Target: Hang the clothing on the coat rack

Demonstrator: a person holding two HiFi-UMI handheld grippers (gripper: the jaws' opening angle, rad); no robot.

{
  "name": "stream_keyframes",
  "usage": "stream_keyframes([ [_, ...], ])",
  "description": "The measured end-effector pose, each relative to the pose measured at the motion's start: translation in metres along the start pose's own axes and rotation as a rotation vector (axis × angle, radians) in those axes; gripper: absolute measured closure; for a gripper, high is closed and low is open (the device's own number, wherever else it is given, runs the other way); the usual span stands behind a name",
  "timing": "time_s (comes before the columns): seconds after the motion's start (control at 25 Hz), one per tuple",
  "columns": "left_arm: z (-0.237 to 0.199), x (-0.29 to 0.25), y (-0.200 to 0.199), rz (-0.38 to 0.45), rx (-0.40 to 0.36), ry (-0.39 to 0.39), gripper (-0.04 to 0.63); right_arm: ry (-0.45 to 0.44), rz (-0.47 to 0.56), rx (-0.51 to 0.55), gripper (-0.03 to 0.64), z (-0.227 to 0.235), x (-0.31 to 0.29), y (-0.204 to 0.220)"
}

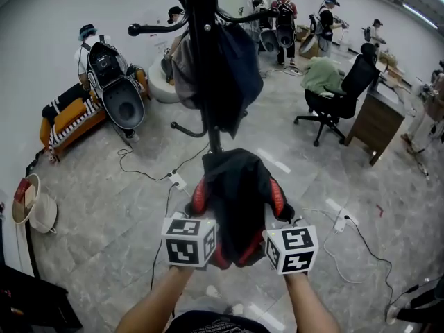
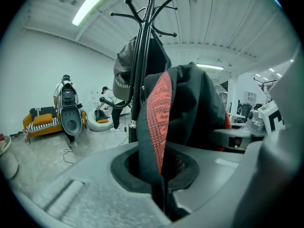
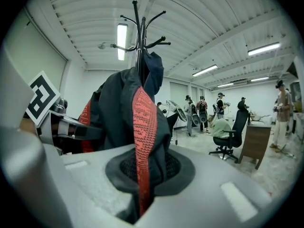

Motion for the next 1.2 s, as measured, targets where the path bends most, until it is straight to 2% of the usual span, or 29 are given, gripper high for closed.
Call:
stream_keyframes([
  [0.8,-0.04,-0.054,-0.005,0.008,0.035,0.072,0.578,0.047,-0.027,0.029,0.6,-0.003,-0.07,-0.017],
  [1.2,-0.048,-0.069,0.001,0.004,0.048,0.103,0.578,0.062,-0.045,0.031,0.6,-0.006,-0.093,-0.009],
])
Point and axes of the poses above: the fingertips, and each gripper's own axes: x backward along the fingers, z to its right, y out of its underside, the point moved 1 cm from there along x, backward along the fingers, and after that the axes turned 15 degrees about -x, right-handed, at the moved point
